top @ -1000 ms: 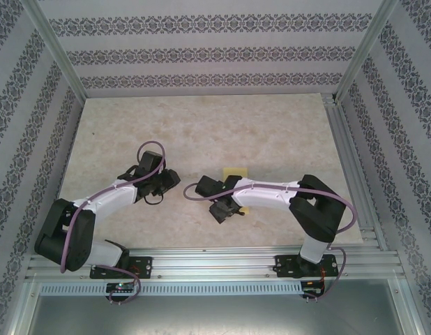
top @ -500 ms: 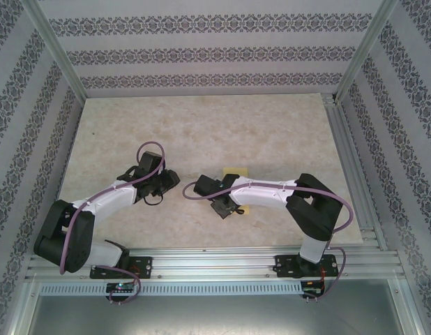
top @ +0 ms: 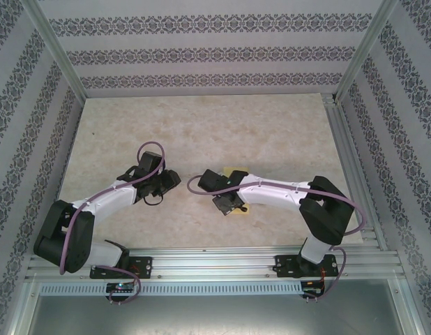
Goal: Fold a paper plane with a square sheet of paper (pick it up from the middle)
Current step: Fold the triangle a second time at the center of the table.
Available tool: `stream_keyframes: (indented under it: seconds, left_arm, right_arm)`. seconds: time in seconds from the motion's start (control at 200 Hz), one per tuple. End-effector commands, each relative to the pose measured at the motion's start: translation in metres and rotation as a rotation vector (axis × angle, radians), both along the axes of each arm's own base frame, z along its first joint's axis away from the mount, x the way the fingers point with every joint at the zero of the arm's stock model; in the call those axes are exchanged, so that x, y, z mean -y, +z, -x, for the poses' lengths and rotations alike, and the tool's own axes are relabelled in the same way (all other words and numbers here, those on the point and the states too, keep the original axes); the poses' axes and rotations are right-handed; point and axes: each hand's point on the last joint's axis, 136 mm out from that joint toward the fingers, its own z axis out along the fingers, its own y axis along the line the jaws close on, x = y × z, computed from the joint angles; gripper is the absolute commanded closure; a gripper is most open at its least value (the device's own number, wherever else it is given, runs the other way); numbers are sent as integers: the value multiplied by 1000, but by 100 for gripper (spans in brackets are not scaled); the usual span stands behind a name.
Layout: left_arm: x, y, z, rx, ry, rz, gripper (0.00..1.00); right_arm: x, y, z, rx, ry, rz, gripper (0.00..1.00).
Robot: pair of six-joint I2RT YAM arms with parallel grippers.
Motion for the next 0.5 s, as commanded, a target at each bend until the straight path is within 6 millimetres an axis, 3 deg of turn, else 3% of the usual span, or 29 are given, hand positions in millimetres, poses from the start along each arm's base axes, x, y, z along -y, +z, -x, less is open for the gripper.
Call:
stream_keyframes:
  seconds: [0.0,0.225,0.495]
  left_arm:
    - [5,12,-9,37,-14,38,60]
    - [18,17,-14,50,-57,79,60]
    - [63,25,-23,51,-189,107,60]
  right_arm:
    - [-2,5,-4,-14,-19,-86,94]
    - [7,9,-11,-54,-70,-230,97]
    - [22,13,-34,-95,-169,-437,98]
